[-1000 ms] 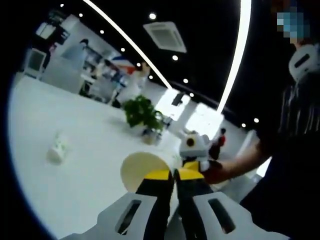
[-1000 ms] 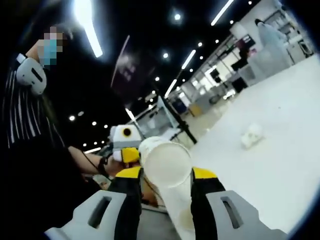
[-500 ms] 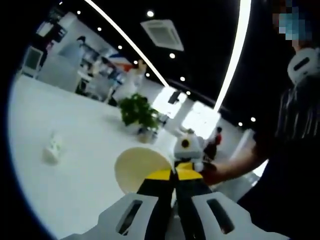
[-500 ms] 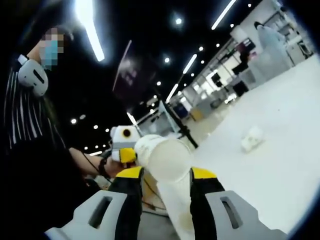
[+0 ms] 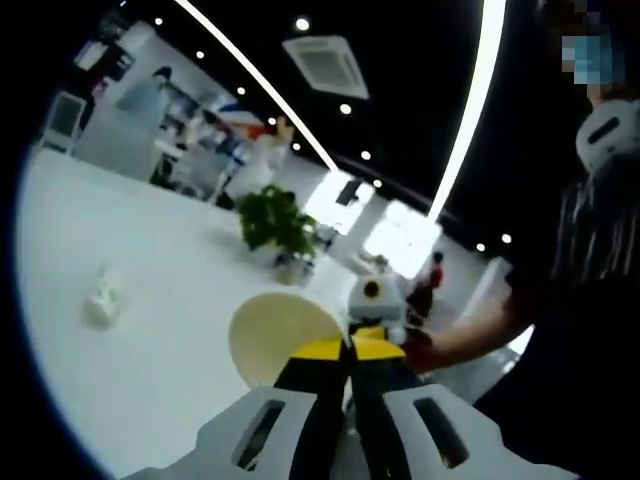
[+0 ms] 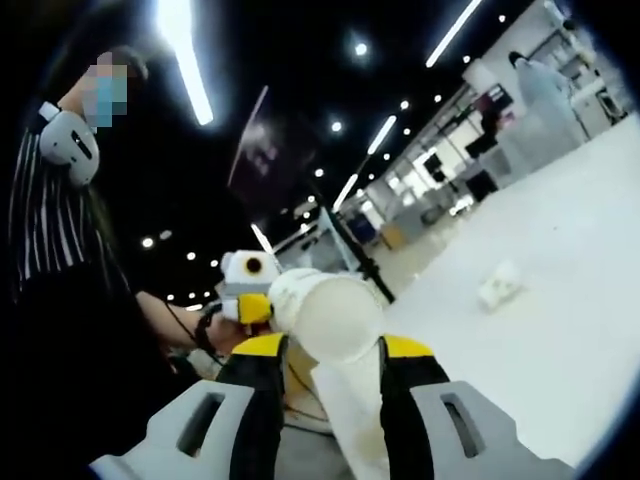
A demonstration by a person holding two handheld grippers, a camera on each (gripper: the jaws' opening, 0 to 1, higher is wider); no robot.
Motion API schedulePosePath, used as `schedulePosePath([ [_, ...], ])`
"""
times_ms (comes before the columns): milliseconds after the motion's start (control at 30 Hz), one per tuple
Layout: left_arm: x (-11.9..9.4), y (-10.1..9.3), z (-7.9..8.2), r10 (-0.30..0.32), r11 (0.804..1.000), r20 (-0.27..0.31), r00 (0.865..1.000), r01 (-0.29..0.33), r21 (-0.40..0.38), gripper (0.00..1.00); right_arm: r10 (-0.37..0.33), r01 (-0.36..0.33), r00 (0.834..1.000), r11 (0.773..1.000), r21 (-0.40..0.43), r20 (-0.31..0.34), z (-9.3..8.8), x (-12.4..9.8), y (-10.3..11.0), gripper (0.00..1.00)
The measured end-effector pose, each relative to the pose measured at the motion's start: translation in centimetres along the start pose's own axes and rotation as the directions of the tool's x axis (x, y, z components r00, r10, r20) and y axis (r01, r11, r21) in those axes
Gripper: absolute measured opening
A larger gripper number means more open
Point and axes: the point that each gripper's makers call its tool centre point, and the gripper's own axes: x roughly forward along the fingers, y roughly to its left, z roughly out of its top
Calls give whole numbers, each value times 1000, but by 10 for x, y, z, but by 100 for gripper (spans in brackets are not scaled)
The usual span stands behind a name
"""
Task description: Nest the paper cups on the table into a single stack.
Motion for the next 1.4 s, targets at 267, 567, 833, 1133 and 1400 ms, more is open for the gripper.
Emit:
schedulePosePath([
  [267,-4,1,4,17,1000,10,1000,-17,-1,0,-27,27,999,1000,4,18,4,-9,-6,39],
  [567,-6,3,3,27,1000,2,1000,-27,-2,0,-79,80,996,997,-11,47,11,-21,-19,46],
  [833,-8,4,0,38,999,-11,999,-38,-4,0,-121,124,992,990,-71,48,14,-25,-26,54],
  [1133,-14,6,-1,60,998,-20,998,-60,5,0,-239,244,969,964,-106,58,22,-33,-52,85],
  [1400,-16,8,-2,90,995,-69,994,-86,54,0,-338,345,938,930,-125,76,34,-45,-80,100],
])
